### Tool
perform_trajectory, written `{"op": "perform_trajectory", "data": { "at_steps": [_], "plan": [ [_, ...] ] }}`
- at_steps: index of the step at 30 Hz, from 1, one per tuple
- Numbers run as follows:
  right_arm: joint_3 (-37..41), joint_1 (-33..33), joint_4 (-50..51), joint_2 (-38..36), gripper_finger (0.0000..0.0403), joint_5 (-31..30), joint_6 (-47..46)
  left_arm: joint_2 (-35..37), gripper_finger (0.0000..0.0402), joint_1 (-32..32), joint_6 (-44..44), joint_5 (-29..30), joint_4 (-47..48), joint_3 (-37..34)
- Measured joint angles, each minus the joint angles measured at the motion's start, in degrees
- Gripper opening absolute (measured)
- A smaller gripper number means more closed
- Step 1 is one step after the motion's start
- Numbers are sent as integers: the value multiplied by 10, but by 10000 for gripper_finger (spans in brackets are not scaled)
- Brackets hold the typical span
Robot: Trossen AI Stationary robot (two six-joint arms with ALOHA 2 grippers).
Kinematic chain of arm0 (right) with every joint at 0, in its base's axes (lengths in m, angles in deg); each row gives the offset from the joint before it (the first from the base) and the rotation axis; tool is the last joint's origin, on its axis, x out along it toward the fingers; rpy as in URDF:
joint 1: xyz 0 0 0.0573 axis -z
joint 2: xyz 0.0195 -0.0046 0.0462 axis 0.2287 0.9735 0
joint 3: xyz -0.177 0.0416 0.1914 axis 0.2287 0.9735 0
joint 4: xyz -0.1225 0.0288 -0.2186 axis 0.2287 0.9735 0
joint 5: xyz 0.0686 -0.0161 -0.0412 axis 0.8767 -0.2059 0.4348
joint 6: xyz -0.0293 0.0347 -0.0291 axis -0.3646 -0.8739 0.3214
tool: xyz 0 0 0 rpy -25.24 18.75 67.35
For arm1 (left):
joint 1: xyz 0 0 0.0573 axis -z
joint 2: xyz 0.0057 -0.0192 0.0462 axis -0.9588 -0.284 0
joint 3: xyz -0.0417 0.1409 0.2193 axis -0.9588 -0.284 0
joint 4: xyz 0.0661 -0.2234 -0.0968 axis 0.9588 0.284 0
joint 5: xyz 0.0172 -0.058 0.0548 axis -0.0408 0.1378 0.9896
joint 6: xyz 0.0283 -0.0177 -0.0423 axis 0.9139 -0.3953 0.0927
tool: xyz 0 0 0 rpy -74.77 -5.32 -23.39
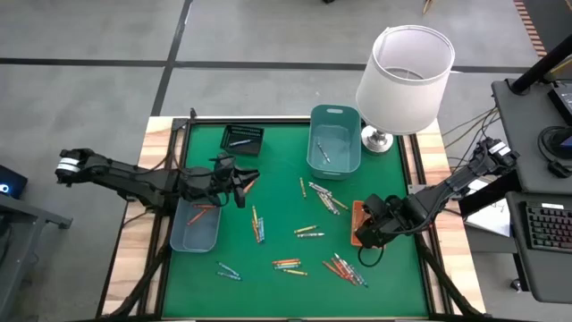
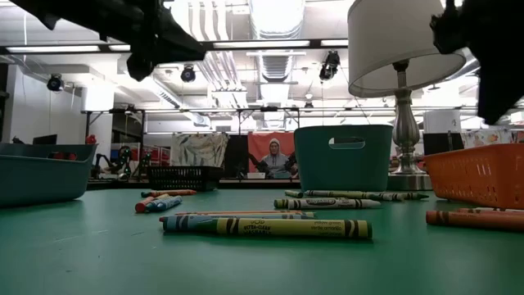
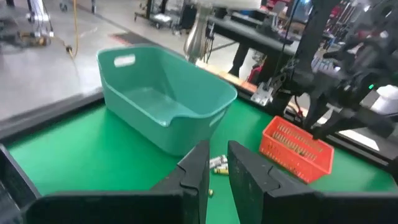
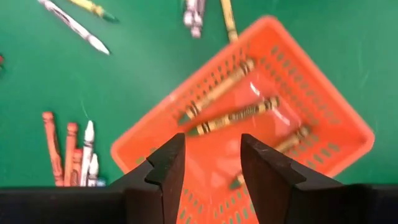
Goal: Sort crayons
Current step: Put the orange crayon into the blue bin
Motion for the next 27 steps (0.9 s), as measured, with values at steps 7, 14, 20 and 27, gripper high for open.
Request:
{"op": "perform_trajectory", "data": {
  "at_steps": [7,14,20,27],
  "plan": [
    [-29,0,-10,0,128,-97,80,-39,40,1,-43,-42,0,12],
    [-37,0,-56,1,115,-240,190,-68,40,1,-86,-42,183,90],
    [-36,35,-145,0,97,-250,360,-124,40,-4,-83,-40,433,187],
    [-36,119,-257,0,69,-203,561,-205,40,-37,-31,-80,498,226]
  ]
}}
